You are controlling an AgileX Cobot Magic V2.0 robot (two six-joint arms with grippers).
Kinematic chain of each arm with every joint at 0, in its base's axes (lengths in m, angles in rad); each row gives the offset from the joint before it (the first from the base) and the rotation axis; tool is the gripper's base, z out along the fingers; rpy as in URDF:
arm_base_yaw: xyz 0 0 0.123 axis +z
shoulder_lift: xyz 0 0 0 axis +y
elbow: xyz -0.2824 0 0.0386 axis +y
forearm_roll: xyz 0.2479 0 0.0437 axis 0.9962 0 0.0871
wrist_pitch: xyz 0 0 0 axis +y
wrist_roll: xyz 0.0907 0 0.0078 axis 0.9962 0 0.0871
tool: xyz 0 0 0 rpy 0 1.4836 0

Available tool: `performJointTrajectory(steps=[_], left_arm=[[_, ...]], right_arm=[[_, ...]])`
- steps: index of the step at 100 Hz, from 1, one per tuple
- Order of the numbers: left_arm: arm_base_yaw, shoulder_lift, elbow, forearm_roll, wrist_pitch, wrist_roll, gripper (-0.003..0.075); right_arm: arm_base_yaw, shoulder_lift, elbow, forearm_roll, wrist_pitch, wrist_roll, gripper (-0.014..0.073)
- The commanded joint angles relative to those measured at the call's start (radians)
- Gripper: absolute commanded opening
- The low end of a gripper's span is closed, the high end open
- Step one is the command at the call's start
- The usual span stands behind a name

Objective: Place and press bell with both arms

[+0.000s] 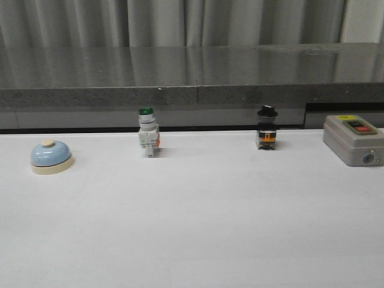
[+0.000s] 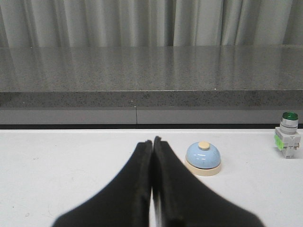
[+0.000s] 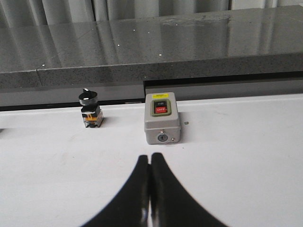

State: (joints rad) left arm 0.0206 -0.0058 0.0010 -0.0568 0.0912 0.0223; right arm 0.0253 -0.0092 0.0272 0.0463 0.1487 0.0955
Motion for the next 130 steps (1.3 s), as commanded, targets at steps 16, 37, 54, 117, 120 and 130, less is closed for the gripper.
performJointTrajectory(steps=[16, 37, 54, 117, 120, 130], left_arm=[[0.001, -0.032, 0.022, -0.002, -0.073, -0.009, -0.0019], [0.001, -0.032, 0.022, -0.002, -0.073, -0.009, -0.0019], [0.001, -0.032, 0.022, -0.002, -0.073, -0.009, -0.0019], [0.001, 0.032, -0.150, -0.050, -0.007, -0.009, -0.0019], [0.001, 0.046, -0.169, -0.050, 0.008, -0.009, -0.0019], [0.001, 0.104, -0.240, -0.050, 0.045, -0.009, -0.0019]], right_arm=[[-0.005, -0.007, -0.001, 0.000, -0.078, -0.003, -0.0069], [-0.005, -0.007, -0.001, 0.000, -0.078, -0.003, -0.0069], [-0.005, -0.007, -0.001, 0.000, -0.078, -0.003, -0.0069], [-0.005, -0.007, -0.001, 0.000, -0.078, -0.003, -0.0069], [-0.005, -0.007, -0.001, 0.000, -0.078, -0.003, -0.0069], [-0.005, -0.007, -0.001, 0.000, -0.078, -0.003, -0.0069]])
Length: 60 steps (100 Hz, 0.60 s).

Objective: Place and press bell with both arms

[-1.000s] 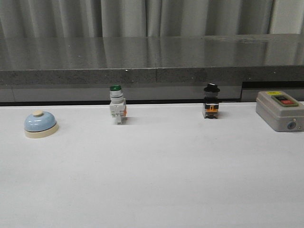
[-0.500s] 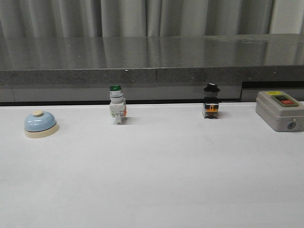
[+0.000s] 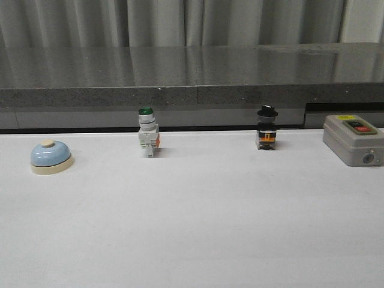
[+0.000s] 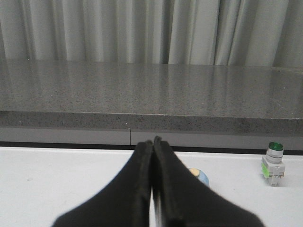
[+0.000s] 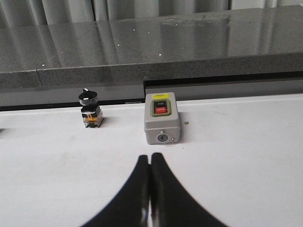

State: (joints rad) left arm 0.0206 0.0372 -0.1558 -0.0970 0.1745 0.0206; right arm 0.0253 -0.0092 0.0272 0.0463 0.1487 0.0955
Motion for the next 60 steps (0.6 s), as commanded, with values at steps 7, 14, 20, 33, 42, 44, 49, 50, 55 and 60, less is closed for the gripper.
performJointTrajectory(steps=[7, 14, 20, 33, 42, 44, 49, 50, 55, 60], left_arm=[[0.001, 0.109, -0.123, -0.010, -0.035, -0.007, -0.0019], [0.001, 0.165, -0.172, -0.010, 0.001, -0.007, -0.0019], [0.001, 0.223, -0.215, -0.010, 0.048, -0.007, -0.0019], [0.001, 0.354, -0.306, -0.008, 0.128, 0.021, -0.0019], [0.001, 0.450, -0.365, -0.008, 0.166, 0.047, -0.0019], [0.001, 0.472, -0.379, -0.008, 0.175, 0.047, -0.0019], [0.001, 0.525, -0.413, -0.010, 0.196, 0.047, -0.0019], [0.001, 0.533, -0.413, -0.010, 0.196, 0.047, -0.0019], [0.001, 0.593, -0.450, -0.011, 0.218, 0.047, -0.0019], [0.001, 0.645, -0.480, -0.017, 0.229, 0.047, -0.0018]], right_arm=[[-0.005, -0.007, -0.001, 0.000, -0.078, -0.003, -0.0069], [-0.005, -0.007, -0.001, 0.000, -0.078, -0.003, -0.0069], [-0.005, -0.007, -0.001, 0.000, -0.078, -0.003, -0.0069], [-0.005, -0.007, -0.001, 0.000, -0.078, -0.003, -0.0069], [-0.005, -0.007, -0.001, 0.000, -0.078, -0.003, -0.0069], [-0.005, -0.007, -0.001, 0.000, -0.078, -0.003, -0.0069], [-0.005, -0.007, -0.001, 0.000, -0.078, -0.003, -0.0069], [-0.005, -0.007, -0.001, 0.000, -0.078, -0.003, -0.0069], [-0.005, -0.007, -0.001, 0.000, -0.078, -0.003, -0.0069], [-0.005, -0.007, -0.001, 0.000, -0.078, -0.003, -0.0069]])
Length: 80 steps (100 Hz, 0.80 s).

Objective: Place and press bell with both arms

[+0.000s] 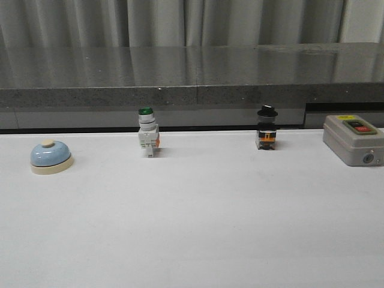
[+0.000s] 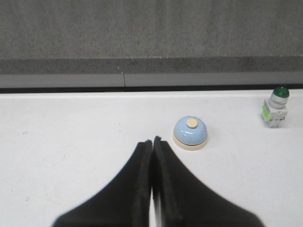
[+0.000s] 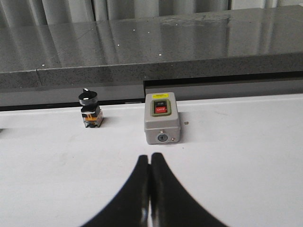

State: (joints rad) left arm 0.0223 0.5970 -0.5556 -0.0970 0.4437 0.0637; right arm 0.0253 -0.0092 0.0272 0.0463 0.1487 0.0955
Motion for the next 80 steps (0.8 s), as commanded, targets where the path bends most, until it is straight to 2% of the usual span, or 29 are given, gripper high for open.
performJointTrajectory(steps=[1, 23, 31, 52, 66, 67, 74, 80], left_arm=[[-0.001, 0.093, -0.085, -0.018, -0.040, 0.004, -0.0018], [-0.016, 0.310, -0.225, -0.044, -0.004, 0.004, -0.0013], [-0.039, 0.388, -0.267, -0.044, -0.004, 0.023, 0.0021], [-0.093, 0.566, -0.373, -0.044, -0.006, 0.054, 0.0228], [-0.121, 0.672, -0.431, -0.051, -0.004, 0.054, 0.0453], [-0.122, 0.687, -0.436, -0.053, -0.004, 0.054, 0.0486], [-0.136, 0.732, -0.460, -0.079, 0.008, 0.054, 0.0552], [-0.150, 0.775, -0.487, -0.098, 0.028, 0.054, 0.0559]], right_arm=[[-0.005, -0.007, -0.001, 0.000, -0.078, -0.003, -0.0069], [-0.005, -0.007, -0.001, 0.000, -0.078, -0.003, -0.0069], [-0.005, -0.007, -0.001, 0.000, -0.078, -0.003, -0.0069], [-0.005, -0.007, -0.001, 0.000, -0.078, -0.003, -0.0069], [-0.005, -0.007, -0.001, 0.000, -0.078, -0.003, -0.0069], [-0.005, -0.007, -0.001, 0.000, -0.078, -0.003, -0.0069], [-0.005, -0.007, -0.001, 0.000, -0.078, -0.003, -0.0069], [-0.005, -0.007, -0.001, 0.000, -0.078, -0.003, -0.0069]])
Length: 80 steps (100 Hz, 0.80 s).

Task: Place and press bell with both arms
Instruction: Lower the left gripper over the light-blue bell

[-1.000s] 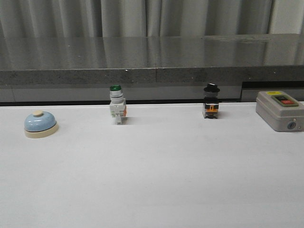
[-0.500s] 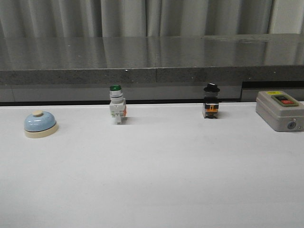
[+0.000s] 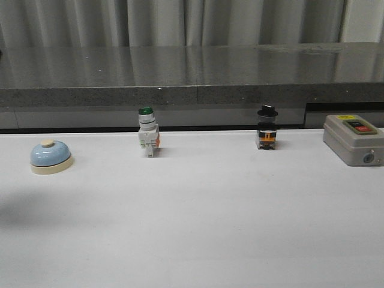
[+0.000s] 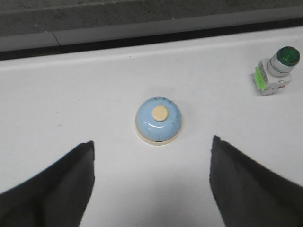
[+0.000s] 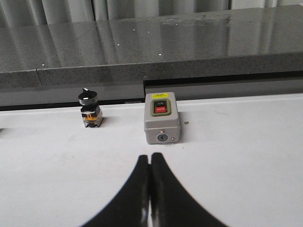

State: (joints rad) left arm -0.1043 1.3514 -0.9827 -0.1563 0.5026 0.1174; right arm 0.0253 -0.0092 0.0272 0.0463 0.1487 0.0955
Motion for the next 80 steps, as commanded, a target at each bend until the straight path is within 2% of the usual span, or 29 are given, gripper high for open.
performJointTrajectory(steps=[1, 22, 65, 80], left_arm=[[-0.025, 0.031, -0.063, -0.039, -0.028, 0.000, 0.0557], [-0.065, 0.197, -0.174, -0.039, 0.055, 0.000, 0.0548], [-0.063, 0.489, -0.415, 0.004, 0.165, -0.002, 0.0548], [-0.052, 0.546, -0.460, 0.020, 0.171, -0.054, 0.0548]], right_arm=[[-0.005, -0.007, -0.001, 0.000, -0.078, -0.003, -0.0069], [-0.005, -0.007, -0.001, 0.000, -0.078, -0.003, -0.0069], [-0.005, -0.007, -0.001, 0.000, -0.078, -0.003, -0.0069], [-0.005, -0.007, -0.001, 0.000, -0.078, -0.003, -0.0069]])
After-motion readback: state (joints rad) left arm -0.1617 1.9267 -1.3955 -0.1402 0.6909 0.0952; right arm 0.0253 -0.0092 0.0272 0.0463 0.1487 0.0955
